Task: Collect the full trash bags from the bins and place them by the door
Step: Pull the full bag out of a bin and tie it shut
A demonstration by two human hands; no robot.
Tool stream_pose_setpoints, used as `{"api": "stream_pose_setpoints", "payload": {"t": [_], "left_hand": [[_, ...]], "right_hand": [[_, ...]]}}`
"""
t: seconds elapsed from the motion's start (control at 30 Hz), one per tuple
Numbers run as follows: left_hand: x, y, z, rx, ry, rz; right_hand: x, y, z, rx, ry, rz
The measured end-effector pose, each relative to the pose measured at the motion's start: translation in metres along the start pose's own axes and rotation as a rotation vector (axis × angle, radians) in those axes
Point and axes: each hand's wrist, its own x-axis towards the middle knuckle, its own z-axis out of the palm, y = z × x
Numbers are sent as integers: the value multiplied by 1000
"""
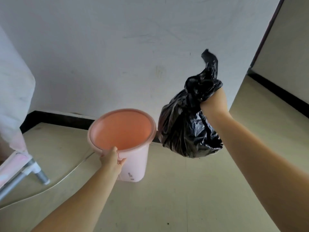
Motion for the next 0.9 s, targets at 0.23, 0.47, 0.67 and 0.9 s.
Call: {"api": "stream_pose_setpoints", "payload": {"t": [0.23, 0.47, 0.67, 0.9], "left_hand": [[-4, -4, 9, -16, -29, -4], [-6, 2, 2, 70, -98, 3], [-38, -18, 7, 310, -93, -31], [-118, -39, 19, 1222, -873, 470]], "right_hand": [[-58, 78, 37, -152, -267, 139], [-118, 145, 71, -375, -635, 255], [-117, 160, 84, -288, -683, 302], [-107, 130, 71, -131, -659, 141]]}}
